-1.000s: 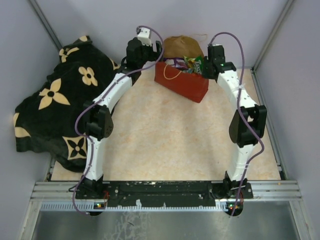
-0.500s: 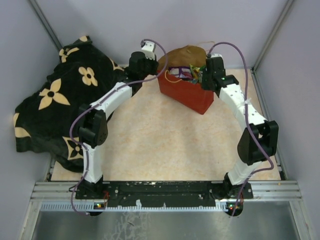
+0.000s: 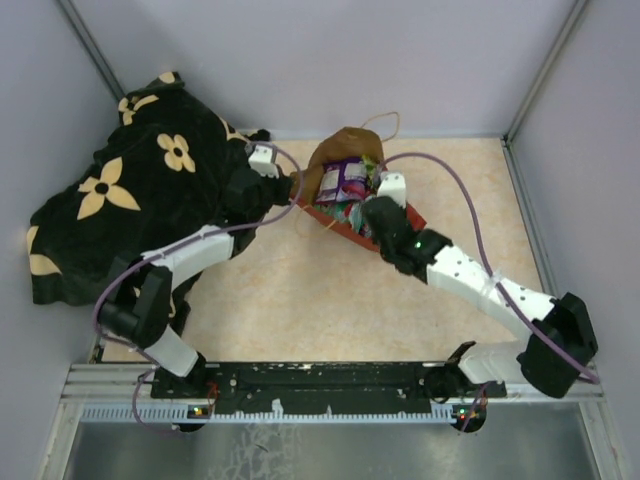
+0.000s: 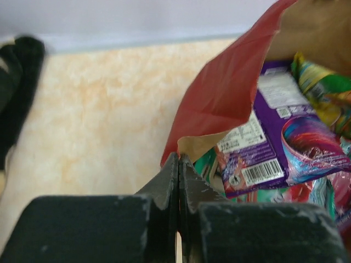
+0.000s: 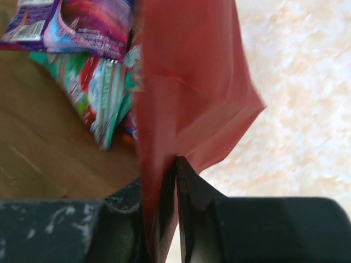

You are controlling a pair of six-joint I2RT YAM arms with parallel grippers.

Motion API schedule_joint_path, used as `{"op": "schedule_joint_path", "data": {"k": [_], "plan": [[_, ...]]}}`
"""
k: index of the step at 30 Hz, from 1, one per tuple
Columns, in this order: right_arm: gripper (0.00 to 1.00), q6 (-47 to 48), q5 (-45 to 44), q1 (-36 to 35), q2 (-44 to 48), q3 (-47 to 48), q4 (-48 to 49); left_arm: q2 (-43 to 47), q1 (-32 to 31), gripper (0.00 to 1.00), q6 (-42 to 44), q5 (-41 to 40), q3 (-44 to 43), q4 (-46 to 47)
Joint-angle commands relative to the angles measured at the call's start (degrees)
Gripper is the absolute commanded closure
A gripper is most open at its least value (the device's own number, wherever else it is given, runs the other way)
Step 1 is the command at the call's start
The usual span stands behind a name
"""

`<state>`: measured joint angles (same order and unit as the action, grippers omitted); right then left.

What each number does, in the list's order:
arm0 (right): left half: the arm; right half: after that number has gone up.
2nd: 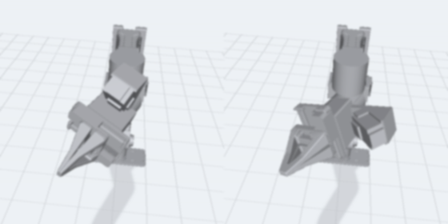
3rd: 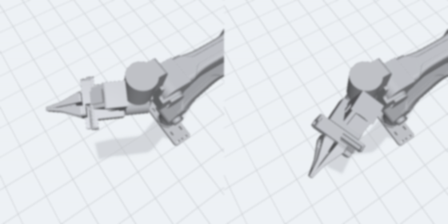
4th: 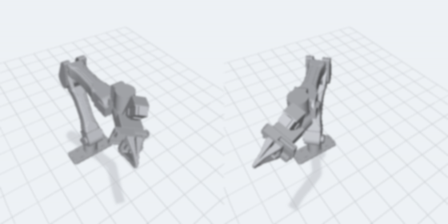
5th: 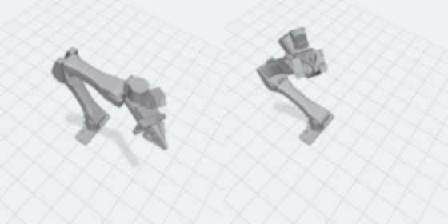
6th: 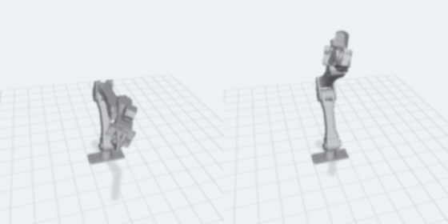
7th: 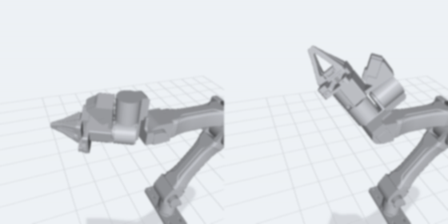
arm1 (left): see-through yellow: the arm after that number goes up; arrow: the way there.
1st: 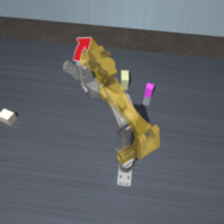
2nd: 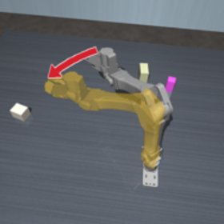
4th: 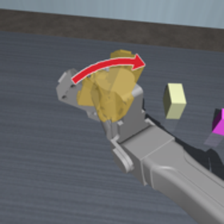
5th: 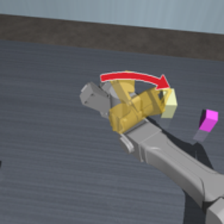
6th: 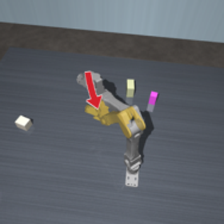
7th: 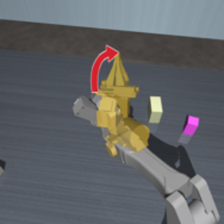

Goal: Take the snacks out of the paper bag

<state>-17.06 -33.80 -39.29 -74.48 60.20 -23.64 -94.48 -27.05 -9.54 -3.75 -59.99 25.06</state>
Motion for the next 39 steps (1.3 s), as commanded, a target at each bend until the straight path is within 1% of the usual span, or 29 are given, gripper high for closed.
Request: {"op": "schedule_joint_path", "data": {"k": [1, 3, 4, 5, 6, 8, 10, 12, 14, 15, 16, 17, 18, 21, 24, 28, 30, 32, 34, 36, 39], "plan": [[0.82, -10.05, -14.2, -11.98, 6.26, -9.27, -0.09, 5.62, 0.31, 1.0, -4.28, -6.45, 16.29, 0.07], [0.74, -16.63, -18.63, -18.58, 5.57, -12.66, -2.26, 8.29, -0.07, 1.0, -6.99, -7.13, 22.17, 1.55], [0.7, -21.2, -20.4, -21.09, 4.13, -13.6, -4.94, 9.55, -0.3, 0.99, -8.23, -7.53, 25.06, 2.5], [0.64, -25.55, -21.38, -23.42, 2.69, -14.3, -7.28, 10.6, -0.52, 0.95, -9.71, -7.69, 27.47, 3.69], [0.54, -31.97, -21.84, -25.25, 1.2, -14.75, -9.26, 11.38, -0.7, 0.88, -11.04, -7.7, 29.7, 4.75], [0.43, -39.0, -21.48, -28.43, -1.65, -15.36, -11.81, 11.78, -0.88, 0.71, -13.48, -7.57, 32.29, 5.06], [0.32, -42.51, -21.74, -31.82, -3.97, -15.32, -12.31, 11.09, -0.91, 0.48, -14.4, -6.61, 33.15, 4.1], [0.18, -43.08, -23.83, -36.0, -5.3, -13.71, -12.91, 11.19, -1.0, 0.37, -14.91, -5.02, 33.12, 2.4], [0.04, -41.32, -26.23, -39.77, -6.11, -11.28, -13.11, 12.81, -1.1, 0.28, -15.27, -4.57, 33.77, 1.7], [0.01, -39.59, -26.54, -41.08, -6.38, -10.02, -12.85, 14.08, -1.16, 0.24, -15.34, -4.45, 34.17, 1.6], [0.01, -37.9, -26.46, -42.16, -6.52, -8.74, -12.5, 15.5, -1.09, 0.21, -15.37, -4.29, 34.5, 1.39], [0.01, -36.77, -26.15, -43.05, -6.51, -7.98, -12.52, 16.94, -1.12, 0.03, -15.41, -3.88, 34.9, 1.09], [0.01, -36.38, -25.87, -44.05, -6.4, -7.33, -12.99, 18.35, -1.09, 0.01, -15.45, -3.41, 35.23, 0.74], [0.01, -36.94, -25.61, -47.81, -5.49, -6.41, -15.19, 22.85, -1.14, 0.0, -16.15, -1.24, 36.74, -0.44], [0.01, -36.77, -25.85, -52.11, -3.43, -7.37, -15.15, 27.58, -1.11, 0.0, -17.09, 0.97, 39.72, -0.18], [0.01, -35.0, -24.5, -55.75, 0.85, -11.54, -10.36, 32.61, -1.17, 0.0, -17.01, 2.35, 43.42, 0.01], [0.01, -30.91, -22.06, -56.46, 3.73, -14.51, -4.76, 33.6, -1.16, 0.0, -16.19, 2.58, 44.16, -0.23], [0.01, -20.91, -17.49, -57.06, 7.18, -17.77, 3.54, 33.47, -1.18, 0.0, -15.43, 2.89, 44.19, -0.36], [0.01, -13.4, -12.44, -57.57, 10.85, -20.82, 10.4, 32.32, -1.18, 0.0, -15.0, 3.46, 43.66, -0.28], [0.01, -9.69, -8.6, -57.59, 13.76, -21.66, 13.06, 30.59, -1.2, 0.0, -14.91, 4.15, 42.8, -0.07], [0.01, -5.31, -5.24, -57.61, 17.05, -20.59, 12.48, 27.88, -1.21, 0.0, -15.31, 5.11, 41.78, 0.97]]}}
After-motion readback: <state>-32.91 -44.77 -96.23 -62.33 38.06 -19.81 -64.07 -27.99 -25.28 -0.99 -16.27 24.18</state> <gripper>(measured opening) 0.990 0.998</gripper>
